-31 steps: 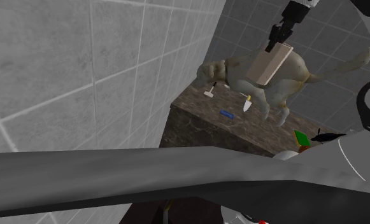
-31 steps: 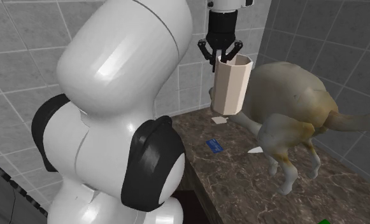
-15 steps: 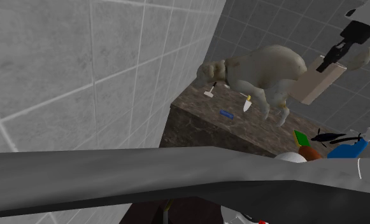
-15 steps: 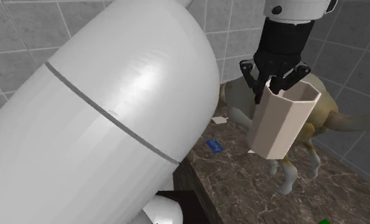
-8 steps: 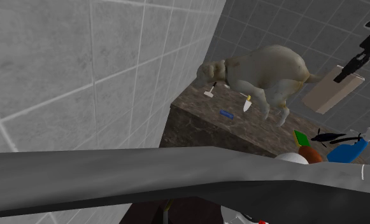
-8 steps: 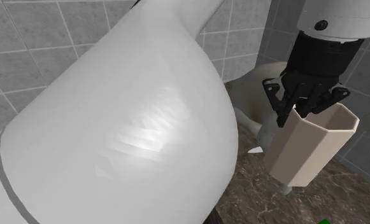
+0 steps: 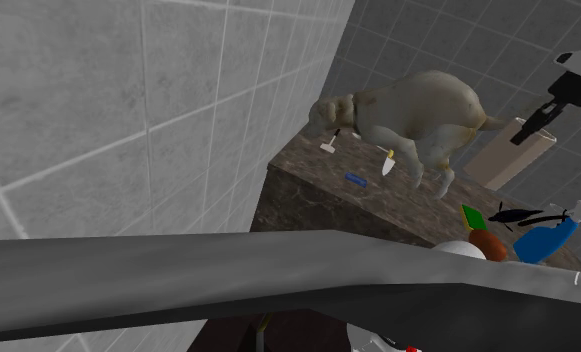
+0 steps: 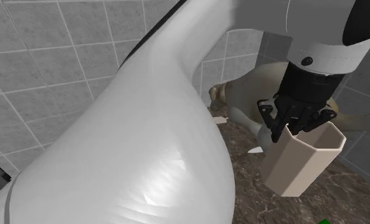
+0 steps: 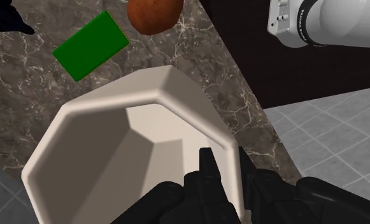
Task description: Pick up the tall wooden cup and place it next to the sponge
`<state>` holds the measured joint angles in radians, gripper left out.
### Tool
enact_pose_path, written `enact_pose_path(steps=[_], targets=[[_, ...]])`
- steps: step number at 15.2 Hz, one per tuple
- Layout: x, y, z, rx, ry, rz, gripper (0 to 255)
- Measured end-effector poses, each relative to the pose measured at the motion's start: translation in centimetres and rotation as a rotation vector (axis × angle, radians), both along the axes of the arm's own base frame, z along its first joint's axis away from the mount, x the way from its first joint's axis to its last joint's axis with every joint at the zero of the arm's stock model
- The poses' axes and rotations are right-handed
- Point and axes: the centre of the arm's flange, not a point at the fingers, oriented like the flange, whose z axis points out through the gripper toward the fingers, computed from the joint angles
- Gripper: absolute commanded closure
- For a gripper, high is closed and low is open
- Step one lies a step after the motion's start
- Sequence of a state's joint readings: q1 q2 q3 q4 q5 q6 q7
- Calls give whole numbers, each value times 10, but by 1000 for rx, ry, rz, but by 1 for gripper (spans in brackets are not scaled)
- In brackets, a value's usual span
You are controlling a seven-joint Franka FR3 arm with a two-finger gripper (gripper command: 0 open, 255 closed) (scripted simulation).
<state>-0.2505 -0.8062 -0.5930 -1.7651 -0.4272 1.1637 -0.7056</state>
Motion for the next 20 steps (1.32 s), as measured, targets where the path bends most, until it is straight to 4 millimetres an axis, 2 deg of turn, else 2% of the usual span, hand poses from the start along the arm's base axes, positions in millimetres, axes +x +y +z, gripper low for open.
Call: enact_pose_path(steps=[20], targets=[[0,-1,-105,0,0,0,255]])
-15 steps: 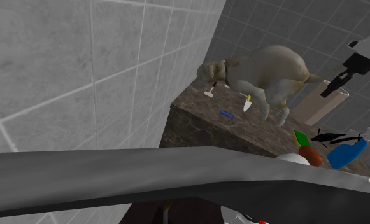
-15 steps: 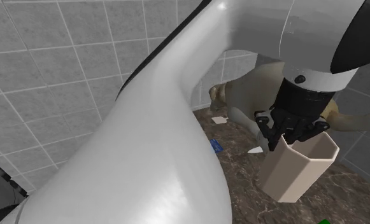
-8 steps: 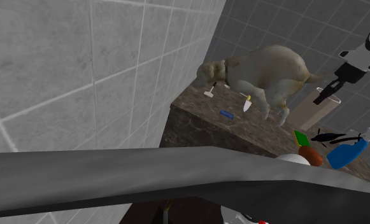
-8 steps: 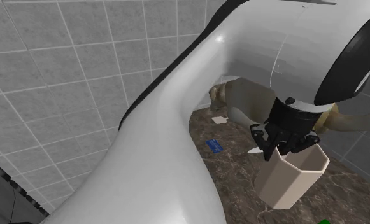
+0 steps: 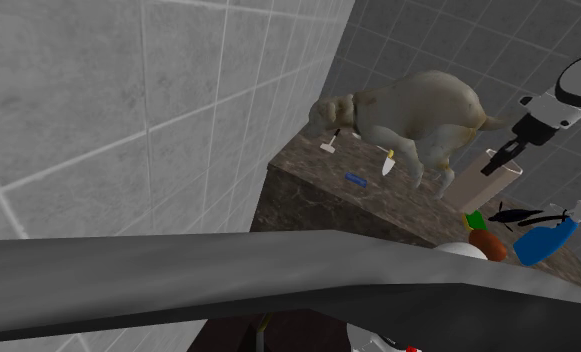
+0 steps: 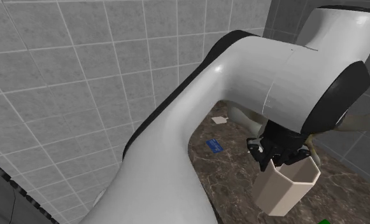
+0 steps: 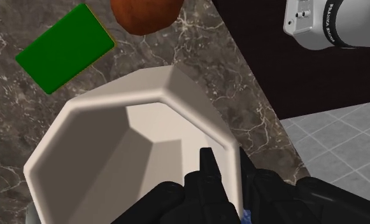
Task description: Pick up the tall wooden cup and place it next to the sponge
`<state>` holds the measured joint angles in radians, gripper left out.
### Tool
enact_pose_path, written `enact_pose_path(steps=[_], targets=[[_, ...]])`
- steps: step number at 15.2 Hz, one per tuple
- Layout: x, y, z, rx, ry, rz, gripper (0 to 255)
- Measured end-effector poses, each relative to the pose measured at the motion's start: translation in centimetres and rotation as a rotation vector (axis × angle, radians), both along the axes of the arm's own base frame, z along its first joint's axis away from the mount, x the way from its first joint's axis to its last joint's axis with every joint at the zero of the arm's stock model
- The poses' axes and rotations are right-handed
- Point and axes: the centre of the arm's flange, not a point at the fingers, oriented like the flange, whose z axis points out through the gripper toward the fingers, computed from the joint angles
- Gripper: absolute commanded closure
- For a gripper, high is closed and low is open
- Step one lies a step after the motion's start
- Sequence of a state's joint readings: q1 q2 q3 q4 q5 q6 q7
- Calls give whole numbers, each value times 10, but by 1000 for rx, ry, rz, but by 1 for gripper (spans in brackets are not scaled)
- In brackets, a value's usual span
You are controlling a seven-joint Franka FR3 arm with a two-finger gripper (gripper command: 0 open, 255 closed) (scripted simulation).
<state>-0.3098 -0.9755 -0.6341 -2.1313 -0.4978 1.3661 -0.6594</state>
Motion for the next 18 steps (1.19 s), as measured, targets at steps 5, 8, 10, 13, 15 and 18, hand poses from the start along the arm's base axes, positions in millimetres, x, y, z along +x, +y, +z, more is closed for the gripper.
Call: enact_pose_path(steps=[5,8,10,13,15,18], targets=[[0,1,-26,0,0,0,255],[-1,2,-42,0,0,0,255],[-2,1,-53,0,0,0,255],[-1,1,-68,0,0,0,255],[-1,2,-78,0,0,0,255],[0,1,-86,0,0,0,255]])
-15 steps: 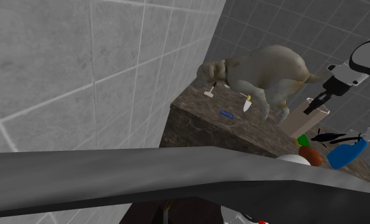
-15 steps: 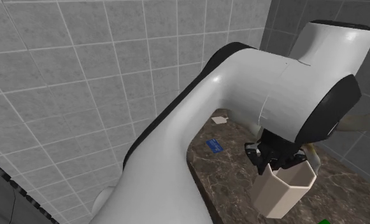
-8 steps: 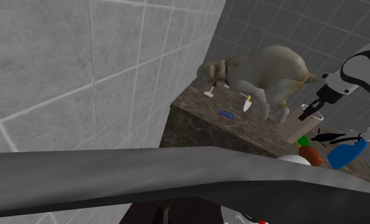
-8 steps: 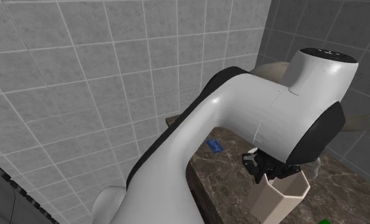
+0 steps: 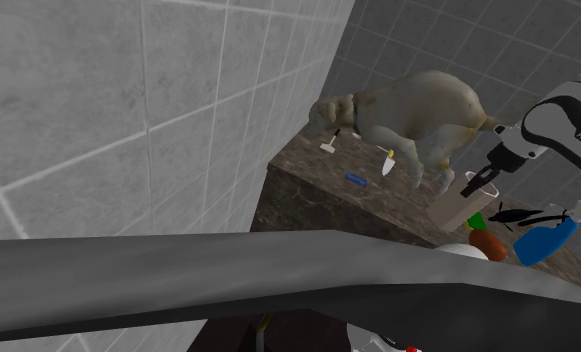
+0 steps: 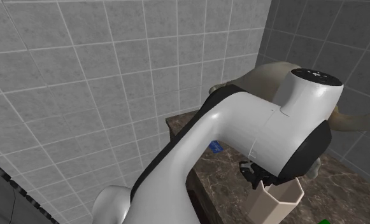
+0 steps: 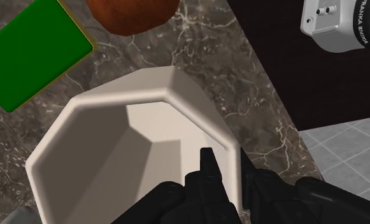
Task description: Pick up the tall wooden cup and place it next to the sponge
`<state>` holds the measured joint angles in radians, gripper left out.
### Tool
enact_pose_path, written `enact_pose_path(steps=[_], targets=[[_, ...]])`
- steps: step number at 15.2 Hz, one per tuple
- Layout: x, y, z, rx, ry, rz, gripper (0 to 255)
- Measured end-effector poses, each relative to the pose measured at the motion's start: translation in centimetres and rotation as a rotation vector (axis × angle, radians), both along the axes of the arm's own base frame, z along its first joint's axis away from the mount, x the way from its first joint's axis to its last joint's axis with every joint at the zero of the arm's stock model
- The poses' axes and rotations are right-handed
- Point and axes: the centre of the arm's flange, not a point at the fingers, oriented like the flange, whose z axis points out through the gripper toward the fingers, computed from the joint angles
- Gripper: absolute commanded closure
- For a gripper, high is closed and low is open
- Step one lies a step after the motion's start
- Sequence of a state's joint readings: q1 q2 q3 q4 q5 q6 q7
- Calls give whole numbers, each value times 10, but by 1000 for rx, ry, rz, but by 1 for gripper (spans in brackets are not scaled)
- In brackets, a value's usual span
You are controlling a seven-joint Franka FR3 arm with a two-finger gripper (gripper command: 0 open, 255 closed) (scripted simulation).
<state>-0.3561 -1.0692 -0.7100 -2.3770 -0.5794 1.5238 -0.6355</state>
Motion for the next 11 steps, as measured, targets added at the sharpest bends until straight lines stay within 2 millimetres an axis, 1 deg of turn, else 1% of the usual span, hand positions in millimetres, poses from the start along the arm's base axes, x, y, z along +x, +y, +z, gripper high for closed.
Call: enact_pose_path(steps=[4,5,11], targets=[[0,0,-1,0,0,0,255],[0,0,-1,0,0,0,0],[0,0,-1,-1,0,0,0]])
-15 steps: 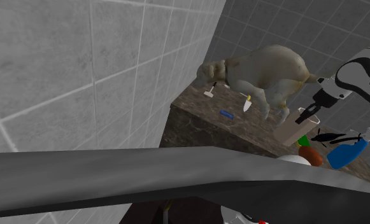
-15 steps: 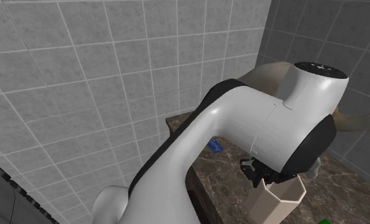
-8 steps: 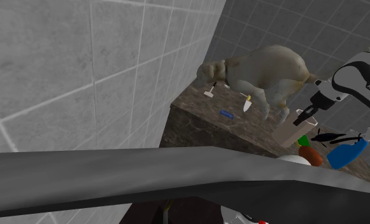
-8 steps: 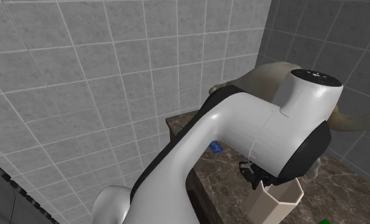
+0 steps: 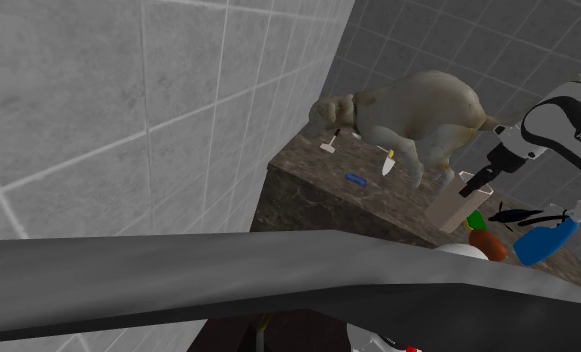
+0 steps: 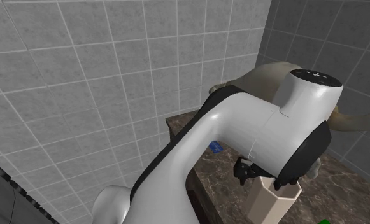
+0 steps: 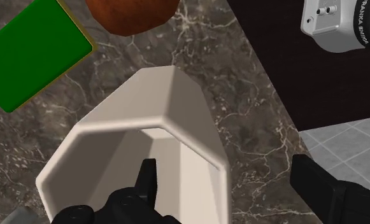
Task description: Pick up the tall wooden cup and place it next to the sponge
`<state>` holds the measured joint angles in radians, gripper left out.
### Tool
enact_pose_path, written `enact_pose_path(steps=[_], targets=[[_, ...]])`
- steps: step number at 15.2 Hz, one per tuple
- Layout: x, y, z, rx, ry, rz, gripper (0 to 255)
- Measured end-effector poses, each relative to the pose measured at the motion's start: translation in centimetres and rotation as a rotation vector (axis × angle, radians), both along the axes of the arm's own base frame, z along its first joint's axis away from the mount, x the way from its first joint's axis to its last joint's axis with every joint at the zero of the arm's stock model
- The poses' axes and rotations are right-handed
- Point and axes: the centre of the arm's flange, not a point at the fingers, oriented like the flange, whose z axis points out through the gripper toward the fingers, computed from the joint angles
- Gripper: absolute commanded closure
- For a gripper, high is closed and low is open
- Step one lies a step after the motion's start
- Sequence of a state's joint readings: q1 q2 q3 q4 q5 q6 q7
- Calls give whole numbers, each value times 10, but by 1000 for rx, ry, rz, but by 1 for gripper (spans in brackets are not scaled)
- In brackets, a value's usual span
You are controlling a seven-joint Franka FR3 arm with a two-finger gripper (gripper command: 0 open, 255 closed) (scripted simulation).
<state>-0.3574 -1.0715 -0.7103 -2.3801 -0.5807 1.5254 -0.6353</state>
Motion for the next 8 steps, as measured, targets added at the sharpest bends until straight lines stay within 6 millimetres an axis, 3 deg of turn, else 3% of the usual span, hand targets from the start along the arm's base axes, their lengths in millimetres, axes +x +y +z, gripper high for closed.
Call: enact_pose_path(steps=[4,8], targets=[[-2,-1,38,-1,0,-1,0],[-3,1,49,0,0,0,0]])
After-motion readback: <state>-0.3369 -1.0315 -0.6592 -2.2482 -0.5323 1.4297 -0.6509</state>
